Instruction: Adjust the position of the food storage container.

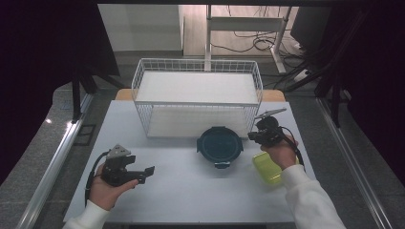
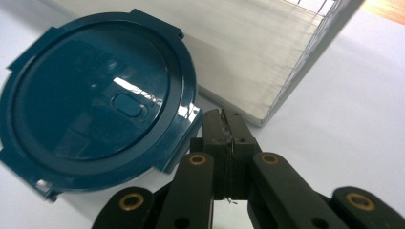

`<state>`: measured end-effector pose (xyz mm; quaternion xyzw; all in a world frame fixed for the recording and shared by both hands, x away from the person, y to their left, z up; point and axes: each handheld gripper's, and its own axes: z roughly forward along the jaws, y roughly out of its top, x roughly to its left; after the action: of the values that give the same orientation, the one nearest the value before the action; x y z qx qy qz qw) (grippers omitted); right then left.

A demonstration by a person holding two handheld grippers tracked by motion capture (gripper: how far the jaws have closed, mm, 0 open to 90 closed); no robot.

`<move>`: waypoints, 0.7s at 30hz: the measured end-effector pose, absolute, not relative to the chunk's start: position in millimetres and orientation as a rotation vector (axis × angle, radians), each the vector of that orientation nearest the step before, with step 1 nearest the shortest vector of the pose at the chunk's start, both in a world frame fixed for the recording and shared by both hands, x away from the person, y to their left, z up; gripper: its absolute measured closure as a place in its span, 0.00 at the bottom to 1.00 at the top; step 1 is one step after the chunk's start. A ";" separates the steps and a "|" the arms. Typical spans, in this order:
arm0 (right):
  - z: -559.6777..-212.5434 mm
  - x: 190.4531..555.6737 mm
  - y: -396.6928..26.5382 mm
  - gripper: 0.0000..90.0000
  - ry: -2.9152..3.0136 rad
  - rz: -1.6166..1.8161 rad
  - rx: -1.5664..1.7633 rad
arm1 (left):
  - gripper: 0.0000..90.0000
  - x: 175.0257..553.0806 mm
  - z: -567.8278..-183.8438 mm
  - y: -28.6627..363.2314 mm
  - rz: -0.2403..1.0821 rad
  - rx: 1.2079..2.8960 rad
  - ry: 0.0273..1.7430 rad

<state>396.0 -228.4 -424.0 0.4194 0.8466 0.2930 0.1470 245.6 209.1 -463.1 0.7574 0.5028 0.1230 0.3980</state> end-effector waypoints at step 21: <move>-451.5 420.9 -188.1 0.99 2.435 0.621 0.971 | 0.16 247.0 -466.3 206.2 0.304 1.942 1.264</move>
<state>420.9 -188.1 -451.5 0.3515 0.8813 0.2247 0.2219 247.0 206.2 -466.3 0.7645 0.4978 0.1198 0.3916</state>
